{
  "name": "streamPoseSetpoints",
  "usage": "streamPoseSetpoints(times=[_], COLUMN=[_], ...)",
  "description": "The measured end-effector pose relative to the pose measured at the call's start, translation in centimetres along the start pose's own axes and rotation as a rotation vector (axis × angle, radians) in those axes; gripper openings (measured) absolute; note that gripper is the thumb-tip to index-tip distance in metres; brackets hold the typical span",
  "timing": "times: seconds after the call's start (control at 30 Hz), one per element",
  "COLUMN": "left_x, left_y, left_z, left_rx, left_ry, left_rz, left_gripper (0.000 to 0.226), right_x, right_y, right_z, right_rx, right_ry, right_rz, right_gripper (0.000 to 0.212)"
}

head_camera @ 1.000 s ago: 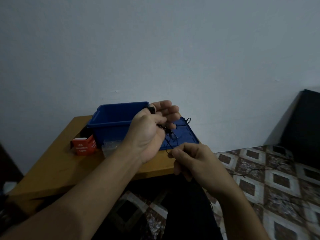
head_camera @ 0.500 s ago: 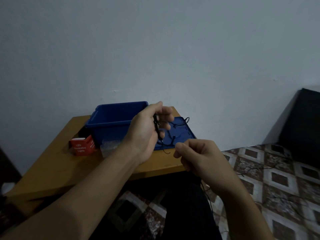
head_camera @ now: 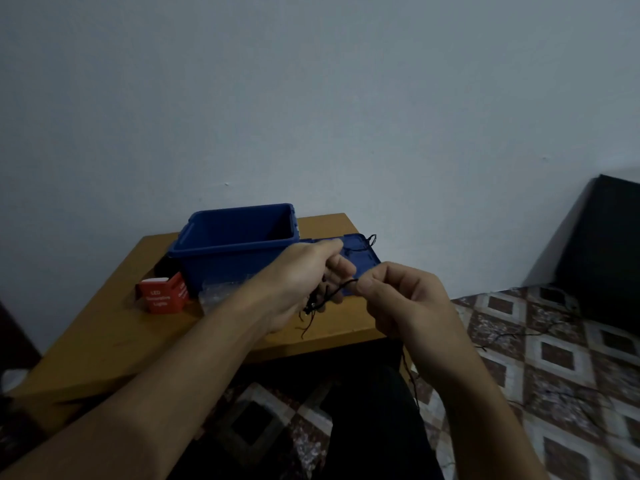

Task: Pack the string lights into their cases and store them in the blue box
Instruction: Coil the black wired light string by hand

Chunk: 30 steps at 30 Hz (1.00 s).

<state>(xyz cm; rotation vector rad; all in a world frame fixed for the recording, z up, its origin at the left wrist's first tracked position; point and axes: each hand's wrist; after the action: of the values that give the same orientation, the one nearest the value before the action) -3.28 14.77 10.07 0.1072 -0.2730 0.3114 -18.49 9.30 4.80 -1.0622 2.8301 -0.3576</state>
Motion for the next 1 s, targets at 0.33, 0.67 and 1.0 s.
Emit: streamPoseSetpoints(times=[0.33,0.67,1.0], left_x=[0.3,1.1,1.4], left_y=[0.1,-0.3,0.1], left_z=[-0.3,-0.9,-0.5], left_rx=[0.085,0.079,0.083], left_ry=[-0.015,0.009,0.194], left_rz=[-0.277,-0.554,-0.779], left_gripper=[0.062,0.077,0.057], right_x=[-0.2,-0.1,0.3], right_y=[-0.4,-0.5,-0.8], right_z=[0.5,0.7,1.2], right_rx=[0.104,0.209,0.202], right_ry=[0.136,0.19,0.142], right_rz=[0.084,0.136,0.153], right_gripper=[0.017,0.014,0.018])
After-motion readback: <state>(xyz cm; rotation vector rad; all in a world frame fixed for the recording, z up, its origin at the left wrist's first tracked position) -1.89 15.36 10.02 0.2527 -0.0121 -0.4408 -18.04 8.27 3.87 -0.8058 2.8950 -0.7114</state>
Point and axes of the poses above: each hand's wrist, its own y-axis away from the middle knuckle, its own x-axis out of the back of the hand, z = x × y, and after that the axes turned 6 degrees about -x, right-handed
